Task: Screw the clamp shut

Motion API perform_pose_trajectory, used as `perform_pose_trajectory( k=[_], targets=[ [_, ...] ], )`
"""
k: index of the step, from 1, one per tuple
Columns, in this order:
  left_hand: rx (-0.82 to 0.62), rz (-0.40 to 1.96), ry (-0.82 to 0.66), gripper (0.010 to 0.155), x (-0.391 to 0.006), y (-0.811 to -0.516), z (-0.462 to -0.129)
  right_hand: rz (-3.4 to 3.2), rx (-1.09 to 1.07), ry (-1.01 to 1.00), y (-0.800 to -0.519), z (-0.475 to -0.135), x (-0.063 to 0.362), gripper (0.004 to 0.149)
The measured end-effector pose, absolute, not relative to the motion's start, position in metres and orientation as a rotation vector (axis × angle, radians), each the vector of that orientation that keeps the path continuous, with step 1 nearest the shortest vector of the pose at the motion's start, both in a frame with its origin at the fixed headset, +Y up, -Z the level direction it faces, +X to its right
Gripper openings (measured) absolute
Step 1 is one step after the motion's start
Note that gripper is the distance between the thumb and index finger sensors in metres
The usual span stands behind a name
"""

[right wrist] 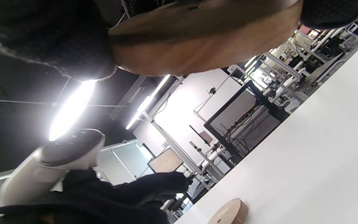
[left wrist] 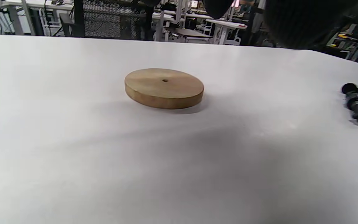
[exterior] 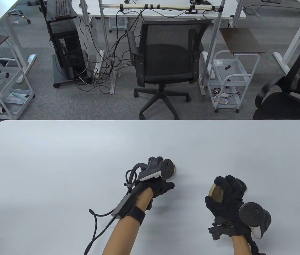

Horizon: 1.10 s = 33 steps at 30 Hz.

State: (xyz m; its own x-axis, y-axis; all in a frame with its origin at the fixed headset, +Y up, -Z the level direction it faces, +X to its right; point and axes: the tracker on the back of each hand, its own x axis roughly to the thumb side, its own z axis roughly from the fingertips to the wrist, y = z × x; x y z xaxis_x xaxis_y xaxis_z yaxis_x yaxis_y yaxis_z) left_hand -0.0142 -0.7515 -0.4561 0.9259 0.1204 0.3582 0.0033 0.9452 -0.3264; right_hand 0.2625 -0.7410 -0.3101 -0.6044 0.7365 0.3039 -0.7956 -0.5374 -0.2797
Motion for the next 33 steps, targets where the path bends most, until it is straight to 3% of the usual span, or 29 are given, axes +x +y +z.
perform_pose_trajectory(
  k=[13,20,33],
  targets=[
    [-0.492,0.090,-0.241,0.089,-0.005,-0.791,-0.523,2.150,0.198,-0.488,-0.739,-0.310,0.265,0.083],
    [-0.558,0.137,-0.224,0.092,-0.005,-0.810,-0.533,2.151,0.223,-0.461,-0.740,-0.313,0.260,0.083],
    [-0.520,0.079,-0.330,0.094,0.015,-0.810,-0.536,2.163,0.212,-0.443,-0.743,-0.315,0.261,0.083]
  ],
)
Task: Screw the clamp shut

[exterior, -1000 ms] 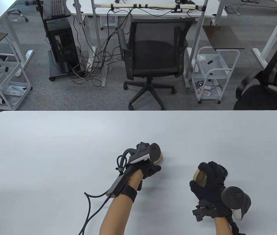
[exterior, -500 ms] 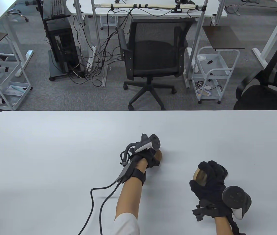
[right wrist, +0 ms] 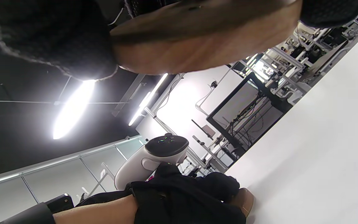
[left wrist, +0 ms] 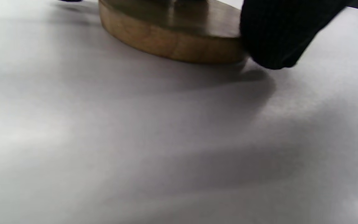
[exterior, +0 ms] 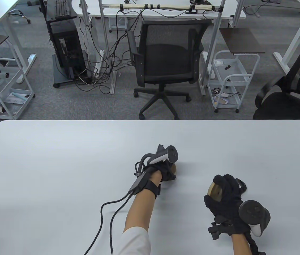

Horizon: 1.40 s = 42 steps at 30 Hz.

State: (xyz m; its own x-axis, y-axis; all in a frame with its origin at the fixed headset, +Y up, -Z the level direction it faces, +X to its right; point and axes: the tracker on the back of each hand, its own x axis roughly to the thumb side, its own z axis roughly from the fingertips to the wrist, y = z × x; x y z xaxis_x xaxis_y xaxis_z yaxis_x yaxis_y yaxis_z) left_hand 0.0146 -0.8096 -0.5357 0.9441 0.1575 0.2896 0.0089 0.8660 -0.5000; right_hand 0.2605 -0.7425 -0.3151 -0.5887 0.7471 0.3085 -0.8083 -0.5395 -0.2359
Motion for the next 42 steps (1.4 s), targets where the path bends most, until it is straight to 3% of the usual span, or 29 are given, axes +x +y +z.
perform_pose_trajectory(
  k=[12,17,31,42],
  targets=[
    [-0.327,0.006,-0.391,0.099,0.016,-0.805,-0.531,2.172,0.244,-0.430,-0.745,-0.315,0.255,0.083],
    [-0.251,0.060,-0.427,0.093,0.008,-0.795,-0.516,2.183,0.258,-0.419,-0.747,-0.316,0.252,0.084],
    [0.035,0.314,-0.556,0.091,-0.054,-0.750,-0.408,2.227,0.306,-0.387,-0.754,-0.317,0.241,0.085],
    [0.202,0.638,-0.504,0.093,-0.135,-0.754,-0.347,2.252,0.359,-0.380,-0.752,-0.316,0.227,0.086]
  ],
)
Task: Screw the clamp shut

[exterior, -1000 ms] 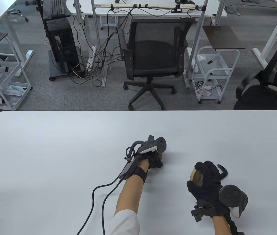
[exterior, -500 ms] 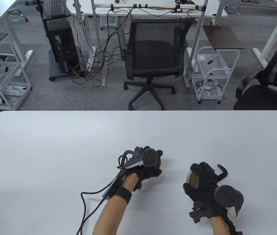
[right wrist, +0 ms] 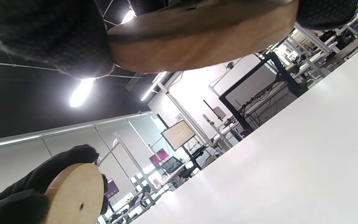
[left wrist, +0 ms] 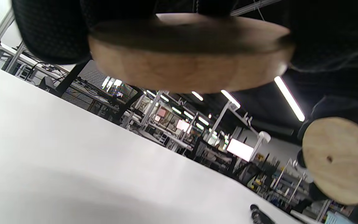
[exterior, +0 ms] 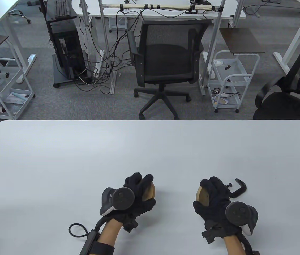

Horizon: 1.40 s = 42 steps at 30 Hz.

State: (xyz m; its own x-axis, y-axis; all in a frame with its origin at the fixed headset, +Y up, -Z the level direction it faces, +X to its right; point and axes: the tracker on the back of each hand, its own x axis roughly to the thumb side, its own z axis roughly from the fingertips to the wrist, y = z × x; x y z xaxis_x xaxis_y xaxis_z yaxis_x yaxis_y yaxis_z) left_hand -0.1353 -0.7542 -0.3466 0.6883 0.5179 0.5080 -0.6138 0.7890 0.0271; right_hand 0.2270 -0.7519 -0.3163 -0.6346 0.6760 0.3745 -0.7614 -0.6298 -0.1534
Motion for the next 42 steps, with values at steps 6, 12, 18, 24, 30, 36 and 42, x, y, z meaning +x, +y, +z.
perform_pose_trajectory(
  k=[6,12,18,24,30,36,42],
  targets=[
    [0.185,0.891,-0.482,0.092,-0.161,-0.768,-0.342,2.152,0.363,-0.296,-0.757,-0.326,0.210,0.086],
    [0.136,1.235,-0.457,0.092,-0.167,-0.781,-0.344,2.015,0.363,-0.225,-0.747,-0.335,0.193,0.087],
    [0.085,1.479,-0.434,0.092,-0.165,-0.789,-0.340,1.699,0.363,-0.169,-0.760,-0.335,0.165,0.087],
    [0.044,1.508,-0.499,0.084,-0.152,-0.786,-0.332,1.654,0.377,-0.087,-0.771,-0.327,0.160,0.090],
    [-0.034,1.498,-0.556,0.085,-0.123,-0.786,-0.324,1.629,0.437,-0.001,-0.773,-0.318,0.135,0.094],
    [-0.102,1.530,-0.536,0.084,-0.104,-0.793,-0.324,1.404,0.346,0.147,-0.786,-0.318,0.109,0.089],
    [-0.210,1.466,-0.622,0.091,-0.105,-0.796,-0.325,1.423,0.385,0.217,-0.792,-0.323,0.109,0.081]
  ],
)
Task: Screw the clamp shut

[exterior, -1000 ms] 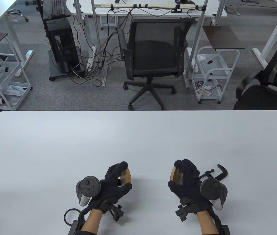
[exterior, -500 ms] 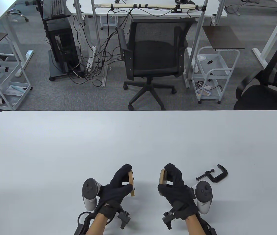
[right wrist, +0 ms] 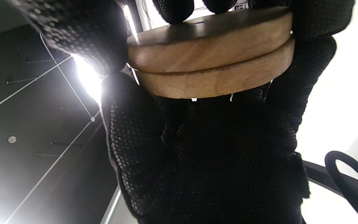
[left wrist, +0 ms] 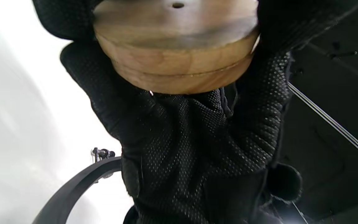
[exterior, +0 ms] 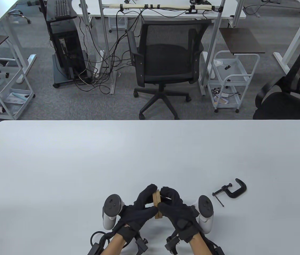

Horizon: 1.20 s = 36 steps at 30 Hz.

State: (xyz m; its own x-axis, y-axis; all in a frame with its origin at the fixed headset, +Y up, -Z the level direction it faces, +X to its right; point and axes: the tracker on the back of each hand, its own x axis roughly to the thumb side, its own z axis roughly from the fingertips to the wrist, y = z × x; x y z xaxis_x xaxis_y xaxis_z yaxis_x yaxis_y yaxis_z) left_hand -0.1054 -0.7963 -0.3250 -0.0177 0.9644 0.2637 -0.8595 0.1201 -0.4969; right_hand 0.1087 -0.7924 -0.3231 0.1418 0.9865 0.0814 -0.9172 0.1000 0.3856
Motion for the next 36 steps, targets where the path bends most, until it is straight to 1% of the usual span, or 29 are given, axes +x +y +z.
perform_pose_trajectory(
  k=[3,4,6,9,13,15,20,27,31,32,35,36],
  targets=[
    [-0.217,1.340,-0.670,0.107,-0.101,-0.793,-0.323,1.442,0.407,0.249,-0.792,-0.322,0.104,0.080],
    [-0.187,1.293,-0.672,0.110,-0.100,-0.792,-0.322,1.423,0.407,0.271,-0.792,-0.320,0.104,0.079],
    [-0.159,1.258,-0.666,0.111,-0.100,-0.790,-0.321,1.392,0.398,0.279,-0.793,-0.318,0.104,0.077],
    [-0.099,1.233,-0.673,0.108,-0.099,-0.785,-0.319,1.399,0.411,0.288,-0.790,-0.317,0.105,0.075],
    [-0.065,1.203,-0.675,0.105,-0.100,-0.783,-0.317,1.431,0.426,0.284,-0.785,-0.313,0.104,0.073],
    [-0.079,1.210,-0.673,0.104,-0.099,-0.784,-0.317,1.451,0.420,0.266,-0.784,-0.311,0.102,0.072],
    [-0.059,1.212,-0.660,0.102,-0.099,-0.783,-0.316,1.477,0.408,0.254,-0.781,-0.309,0.097,0.068],
    [-0.046,1.221,-0.641,0.099,-0.101,-0.782,-0.317,1.536,0.435,0.226,-0.778,-0.307,0.093,0.067],
    [0.018,1.216,-0.598,0.095,-0.106,-0.778,-0.317,1.504,0.456,0.266,-0.778,-0.306,0.092,0.069],
    [0.059,1.204,-0.576,0.094,-0.109,-0.776,-0.318,1.493,0.471,0.290,-0.777,-0.307,0.092,0.070],
    [0.063,1.274,-0.569,0.094,-0.113,-0.771,-0.321,1.511,0.533,0.286,-0.767,-0.312,0.097,0.067],
    [0.084,1.284,-0.560,0.094,-0.116,-0.770,-0.322,1.542,0.551,0.232,-0.760,-0.313,0.102,0.067]
  ],
)
